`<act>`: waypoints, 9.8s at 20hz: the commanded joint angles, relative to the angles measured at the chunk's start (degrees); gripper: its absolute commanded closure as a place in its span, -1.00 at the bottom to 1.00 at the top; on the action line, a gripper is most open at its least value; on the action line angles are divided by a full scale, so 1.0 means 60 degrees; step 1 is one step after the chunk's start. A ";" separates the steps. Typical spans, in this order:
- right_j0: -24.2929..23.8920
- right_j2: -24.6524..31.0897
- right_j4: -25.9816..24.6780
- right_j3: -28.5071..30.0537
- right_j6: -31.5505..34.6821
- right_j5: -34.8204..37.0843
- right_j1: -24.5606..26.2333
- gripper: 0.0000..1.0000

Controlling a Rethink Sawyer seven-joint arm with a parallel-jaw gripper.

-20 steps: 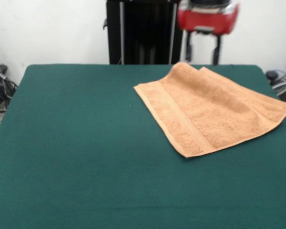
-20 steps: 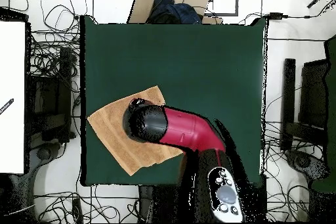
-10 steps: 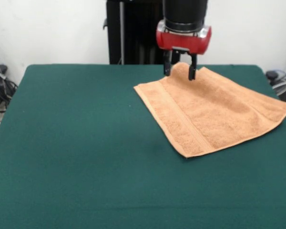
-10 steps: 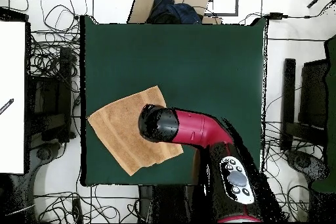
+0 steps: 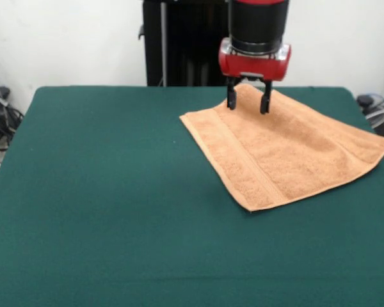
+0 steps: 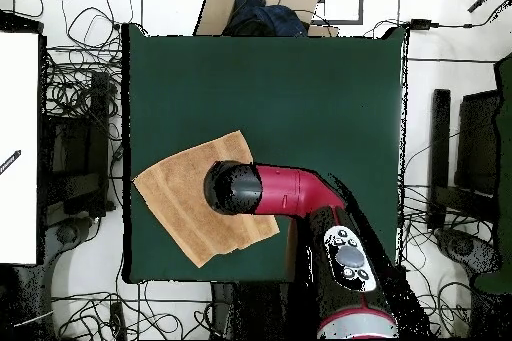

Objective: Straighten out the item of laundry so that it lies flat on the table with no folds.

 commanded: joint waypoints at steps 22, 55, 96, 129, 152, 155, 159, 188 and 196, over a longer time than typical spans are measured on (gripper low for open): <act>-0.0425 0.1253 -0.1201 -0.1192 -0.0269 -0.0959 0.2385 -1.00; -0.0160 0.1138 -0.1940 -0.4053 -0.0697 -0.1037 0.5173 -1.00; -0.1424 0.2260 -0.3137 -0.3755 -0.1310 0.1446 0.3782 -1.00; -0.1689 0.2333 -0.3612 -0.4091 -0.1474 0.1642 0.3918 1.00; -0.1557 0.2194 -0.3466 -0.3825 -0.1648 0.2774 0.2619 1.00; -0.1461 0.2134 -0.3427 -0.3861 -0.1627 0.3062 0.2390 1.00; -0.1256 0.2047 -0.3526 -0.3861 -0.1308 0.2715 0.2422 1.00; -0.0838 0.1904 -0.3750 -0.3487 0.0076 0.1043 0.3199 -1.00; -0.0498 0.1586 -0.3589 -0.3283 0.0626 0.0644 0.3289 -1.00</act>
